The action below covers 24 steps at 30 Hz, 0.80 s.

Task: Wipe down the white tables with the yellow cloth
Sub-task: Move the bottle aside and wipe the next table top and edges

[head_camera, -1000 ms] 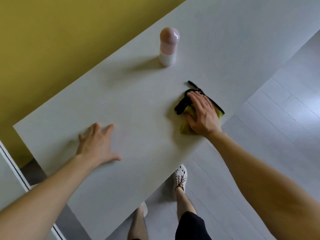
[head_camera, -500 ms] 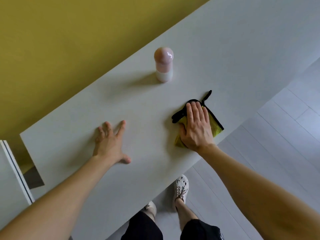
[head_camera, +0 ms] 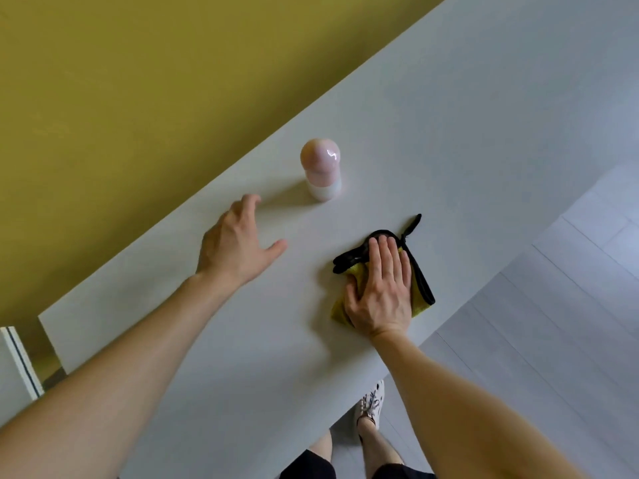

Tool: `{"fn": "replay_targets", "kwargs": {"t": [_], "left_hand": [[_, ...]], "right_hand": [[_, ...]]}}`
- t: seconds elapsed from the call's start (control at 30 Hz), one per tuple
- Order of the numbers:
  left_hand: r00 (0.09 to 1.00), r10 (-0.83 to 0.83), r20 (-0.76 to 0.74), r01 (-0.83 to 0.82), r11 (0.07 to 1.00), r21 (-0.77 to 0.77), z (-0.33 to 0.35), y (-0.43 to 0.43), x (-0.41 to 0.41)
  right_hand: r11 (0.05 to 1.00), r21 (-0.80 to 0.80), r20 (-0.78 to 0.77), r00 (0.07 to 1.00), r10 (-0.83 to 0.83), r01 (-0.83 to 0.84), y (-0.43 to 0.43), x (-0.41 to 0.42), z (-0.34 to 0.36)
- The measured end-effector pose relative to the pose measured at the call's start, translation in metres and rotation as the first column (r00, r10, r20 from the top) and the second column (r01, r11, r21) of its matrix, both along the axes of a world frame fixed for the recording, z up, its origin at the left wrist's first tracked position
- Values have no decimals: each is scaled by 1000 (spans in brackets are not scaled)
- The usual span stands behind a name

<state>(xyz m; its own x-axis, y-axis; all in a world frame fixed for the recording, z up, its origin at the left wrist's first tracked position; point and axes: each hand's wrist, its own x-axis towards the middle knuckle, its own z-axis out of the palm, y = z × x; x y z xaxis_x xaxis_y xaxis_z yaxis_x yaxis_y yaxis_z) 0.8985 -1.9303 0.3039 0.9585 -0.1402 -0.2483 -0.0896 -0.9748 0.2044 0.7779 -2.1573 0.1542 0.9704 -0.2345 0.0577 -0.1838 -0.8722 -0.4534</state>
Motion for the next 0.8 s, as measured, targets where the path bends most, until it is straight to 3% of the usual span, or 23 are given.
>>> {"fn": "replay_targets", "kwargs": {"t": [0.1,0.27,0.33,0.47,0.8], "left_hand": [[980,32,194,25,958,-285,-7,-53,38],[982,-30,186,95,932,-350,-28,-101,77],[967,-58,247,148,920,-364,-39,-102,77],[944,8,329,139,896,-421,-46,-72,62],[859,345,379,-181,896,-407,-37,95,-69]], "right_hand": [[1000,-1,23,1000,-2,2,-1,-1,1],[1000,-21,59,998,0,1,-1,-4,-3],[999,-32,71,997,11,-9,-1,-5,-5],[999,-35,84,996,18,-15,1,-4,-1],[993,-82,-44,996,82,-86,-1,2,8]]}}
